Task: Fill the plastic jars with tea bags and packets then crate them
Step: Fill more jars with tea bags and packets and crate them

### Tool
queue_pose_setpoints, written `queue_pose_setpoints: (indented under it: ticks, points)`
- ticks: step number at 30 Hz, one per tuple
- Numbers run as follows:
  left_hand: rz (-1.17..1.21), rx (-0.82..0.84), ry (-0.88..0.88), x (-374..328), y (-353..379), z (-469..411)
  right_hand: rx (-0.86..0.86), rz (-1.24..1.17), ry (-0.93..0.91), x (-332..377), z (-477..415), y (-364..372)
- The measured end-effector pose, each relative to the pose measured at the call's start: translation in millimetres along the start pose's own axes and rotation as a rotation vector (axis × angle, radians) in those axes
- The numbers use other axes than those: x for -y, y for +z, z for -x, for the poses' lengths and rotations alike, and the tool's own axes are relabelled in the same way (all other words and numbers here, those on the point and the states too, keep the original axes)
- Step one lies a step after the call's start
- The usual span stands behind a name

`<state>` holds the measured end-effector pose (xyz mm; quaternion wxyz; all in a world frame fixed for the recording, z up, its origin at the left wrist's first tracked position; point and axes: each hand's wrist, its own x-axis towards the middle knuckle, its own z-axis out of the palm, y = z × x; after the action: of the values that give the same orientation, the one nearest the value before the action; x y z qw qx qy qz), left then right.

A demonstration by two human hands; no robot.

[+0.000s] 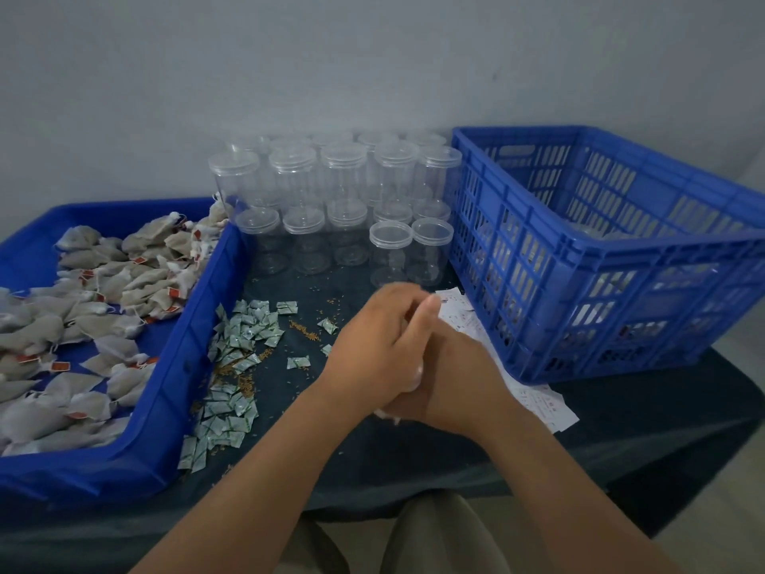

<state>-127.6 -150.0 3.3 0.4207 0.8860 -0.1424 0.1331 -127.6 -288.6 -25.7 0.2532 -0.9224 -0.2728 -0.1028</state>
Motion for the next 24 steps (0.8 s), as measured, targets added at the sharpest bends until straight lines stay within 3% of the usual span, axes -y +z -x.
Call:
queue_pose_setpoints:
  ticks: [2, 4, 6, 9, 13, 16, 19, 24]
  points:
    - [0.195, -0.121, 0.068, -23, -11, -11, -0.149, -0.056, 0.045, 5, 2, -30]
    - [0.393, -0.081, 0.083, -41, -20, -29, -0.293, -0.004, 0.01, 2, 4, -61]
    - [0.53, 0.022, -0.015, -53, -28, -50, -0.42, 0.003, 0.017, -11, 6, -93]
    - [0.351, 0.051, -0.111, -57, -24, -74, -0.697, -0.07, 0.113, -40, 8, -142]
    - [0.075, 0.128, 0.081, -65, 15, -90, -0.916, -0.055, 0.221, -78, -5, -197]
    - [-0.104, 0.176, 0.341, -80, 54, -108, -0.866, -0.011, 0.317, -107, -23, -227]
    - [-0.271, -0.003, 0.603, -92, 83, -136, -0.686, 0.082, 0.445, -135, -43, -241]
    - [-0.092, -0.176, 0.81, -85, 124, -162, -0.478, 0.355, 0.532, -172, -80, -253]
